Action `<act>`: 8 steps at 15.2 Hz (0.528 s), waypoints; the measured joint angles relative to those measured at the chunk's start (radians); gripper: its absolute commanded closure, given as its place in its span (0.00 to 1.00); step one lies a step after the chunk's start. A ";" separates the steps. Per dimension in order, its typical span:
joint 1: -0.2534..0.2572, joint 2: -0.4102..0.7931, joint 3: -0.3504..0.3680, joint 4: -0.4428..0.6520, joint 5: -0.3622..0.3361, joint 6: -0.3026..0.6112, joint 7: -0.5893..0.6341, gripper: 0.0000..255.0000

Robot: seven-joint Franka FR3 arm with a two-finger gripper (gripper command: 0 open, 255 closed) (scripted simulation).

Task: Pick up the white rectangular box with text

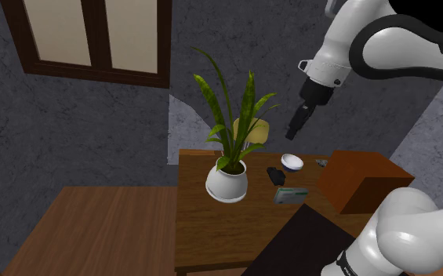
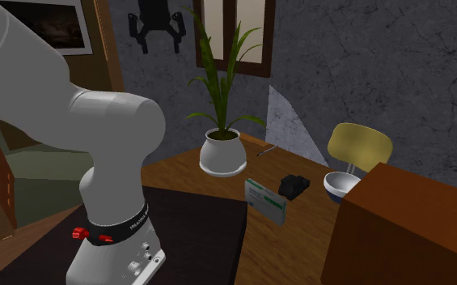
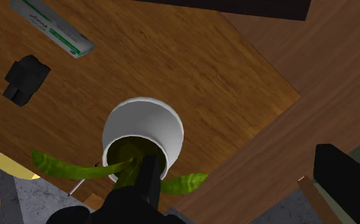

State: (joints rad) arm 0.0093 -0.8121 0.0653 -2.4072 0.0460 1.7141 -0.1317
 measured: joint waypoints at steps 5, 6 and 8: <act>0.003 -0.039 -0.049 -0.111 -0.029 0.067 -0.088 0.00; 0.003 -0.051 -0.064 -0.140 -0.039 0.083 -0.116 0.00; -0.002 -0.066 -0.104 -0.196 -0.065 0.121 -0.179 0.00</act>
State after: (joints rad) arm 0.0078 -0.8777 -0.0386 -2.6030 -0.0195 1.8350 -0.3110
